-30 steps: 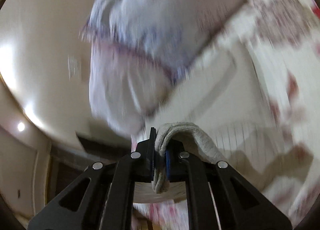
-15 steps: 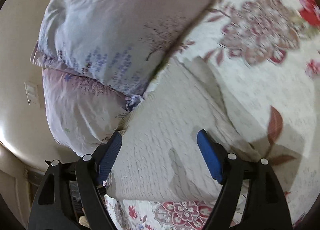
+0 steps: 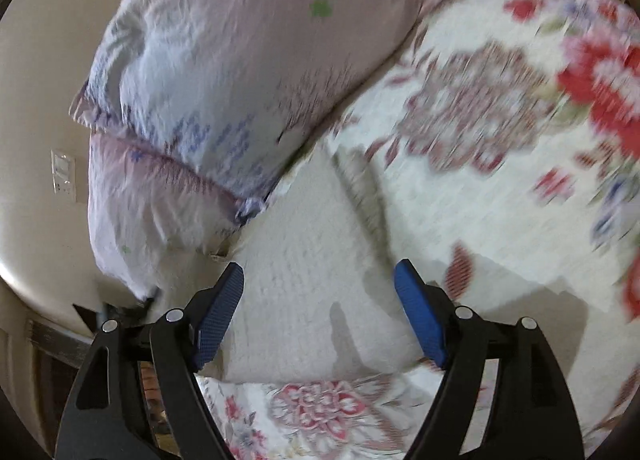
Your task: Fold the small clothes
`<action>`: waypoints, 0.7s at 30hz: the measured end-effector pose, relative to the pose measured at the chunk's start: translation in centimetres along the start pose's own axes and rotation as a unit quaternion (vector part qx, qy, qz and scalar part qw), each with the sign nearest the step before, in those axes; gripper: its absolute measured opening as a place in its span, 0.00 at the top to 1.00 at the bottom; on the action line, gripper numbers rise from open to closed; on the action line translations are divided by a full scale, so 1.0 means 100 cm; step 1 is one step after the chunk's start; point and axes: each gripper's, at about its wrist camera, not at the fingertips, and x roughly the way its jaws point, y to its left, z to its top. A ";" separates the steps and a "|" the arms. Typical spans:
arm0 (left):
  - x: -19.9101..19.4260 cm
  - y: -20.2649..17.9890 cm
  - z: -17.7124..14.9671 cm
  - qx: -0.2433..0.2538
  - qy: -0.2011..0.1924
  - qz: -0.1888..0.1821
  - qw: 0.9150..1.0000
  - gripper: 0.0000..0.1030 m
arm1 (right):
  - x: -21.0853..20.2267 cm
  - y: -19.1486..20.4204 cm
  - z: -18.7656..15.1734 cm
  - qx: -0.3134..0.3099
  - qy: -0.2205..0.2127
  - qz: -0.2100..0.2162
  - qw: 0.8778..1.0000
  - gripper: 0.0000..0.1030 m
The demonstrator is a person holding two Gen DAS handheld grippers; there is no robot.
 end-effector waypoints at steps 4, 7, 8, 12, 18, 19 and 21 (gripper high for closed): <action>0.111 -0.044 -0.030 -0.040 0.074 -0.107 0.991 0.76 | -0.015 -0.010 0.017 0.004 -0.026 -0.019 0.999 0.23; 0.148 -0.056 -0.050 -0.077 0.127 -0.177 0.973 0.63 | -0.010 -0.017 0.034 0.007 -0.015 -0.028 0.999 0.19; 0.137 -0.058 -0.049 -0.053 0.107 -0.154 0.981 0.52 | -0.008 -0.019 0.038 0.012 -0.007 -0.026 1.000 0.14; 0.078 -0.048 -0.033 0.087 0.023 0.058 0.994 0.22 | 0.016 -0.025 0.047 0.030 0.048 -0.005 0.998 0.10; 0.085 -0.009 -0.042 0.112 0.085 0.205 0.969 0.15 | 0.076 -0.019 0.048 0.022 0.139 -0.010 0.990 0.10; 0.089 -0.003 -0.045 0.108 0.097 0.214 0.966 0.12 | 0.082 -0.017 0.046 0.018 0.149 -0.012 0.989 0.10; 0.102 0.004 -0.053 0.110 0.119 0.226 0.961 0.11 | 0.093 -0.012 0.041 0.001 0.161 -0.022 0.987 0.15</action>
